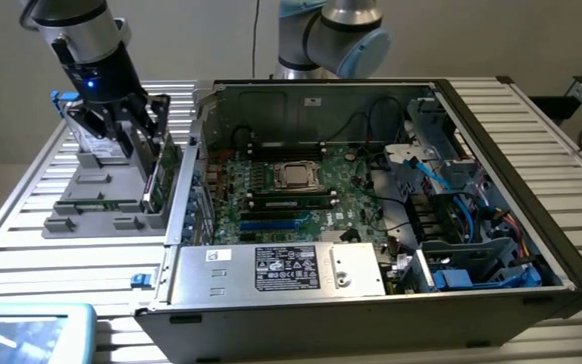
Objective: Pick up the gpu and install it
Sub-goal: 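Pick up the gpu and move the gpu toward the slot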
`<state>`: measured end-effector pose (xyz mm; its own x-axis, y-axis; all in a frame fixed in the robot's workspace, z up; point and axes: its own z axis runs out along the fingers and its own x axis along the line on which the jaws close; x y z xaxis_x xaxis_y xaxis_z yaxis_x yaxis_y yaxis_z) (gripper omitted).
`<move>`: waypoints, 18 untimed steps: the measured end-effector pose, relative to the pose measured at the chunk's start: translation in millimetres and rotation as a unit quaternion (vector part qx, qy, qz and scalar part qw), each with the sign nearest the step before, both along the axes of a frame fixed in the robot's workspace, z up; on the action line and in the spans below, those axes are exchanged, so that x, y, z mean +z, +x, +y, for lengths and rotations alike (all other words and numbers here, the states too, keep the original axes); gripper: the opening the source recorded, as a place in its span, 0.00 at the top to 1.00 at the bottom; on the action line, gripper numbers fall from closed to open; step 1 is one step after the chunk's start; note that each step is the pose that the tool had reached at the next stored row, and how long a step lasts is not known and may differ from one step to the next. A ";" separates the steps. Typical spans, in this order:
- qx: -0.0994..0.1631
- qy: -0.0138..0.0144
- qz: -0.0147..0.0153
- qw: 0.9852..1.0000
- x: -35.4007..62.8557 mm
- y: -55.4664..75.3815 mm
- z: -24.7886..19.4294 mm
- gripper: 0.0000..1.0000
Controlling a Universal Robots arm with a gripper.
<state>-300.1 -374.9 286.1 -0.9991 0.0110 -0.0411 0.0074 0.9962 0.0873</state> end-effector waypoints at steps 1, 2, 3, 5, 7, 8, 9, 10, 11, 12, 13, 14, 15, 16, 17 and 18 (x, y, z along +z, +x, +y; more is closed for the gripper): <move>0.002 0.000 0.000 1.000 -1.8 -0.2 0.0 0.51; 0.003 0.001 0.000 1.000 -3.7 -0.4 -0.1 0.51; 0.004 0.001 0.000 1.000 -5.3 -0.4 -0.3 0.51; 0.007 0.003 0.000 1.000 -8.4 -0.5 -1.8 0.51; 0.010 0.004 0.000 1.000 -11.5 -0.4 -3.8 0.51; 0.012 0.004 0.000 1.000 -13.2 -0.4 -4.8 0.51; 0.015 0.005 -0.001 1.000 -14.2 -0.4 -5.4 0.51; 0.018 0.005 -0.001 1.000 -15.1 -0.4 -5.8 0.51; 0.022 0.006 -0.002 1.000 -15.8 -0.5 -6.0 0.51; 0.025 0.006 -0.003 1.000 -16.6 -0.5 -6.1 0.51; 0.029 0.006 -0.004 1.000 -17.4 -0.5 -6.3 0.51; 0.033 0.006 -0.005 0.999 -18.0 -0.4 -6.4 0.51; 0.036 0.006 -0.006 0.999 -18.6 -0.3 -6.6 0.51; 0.036 0.006 -0.008 0.999 -19.6 0.0 -7.2 0.51; 0.036 0.007 -0.009 0.999 -21.0 0.0 -7.4 0.51; 0.036 0.007 -0.009 0.999 -22.5 -0.1 -7.5 0.51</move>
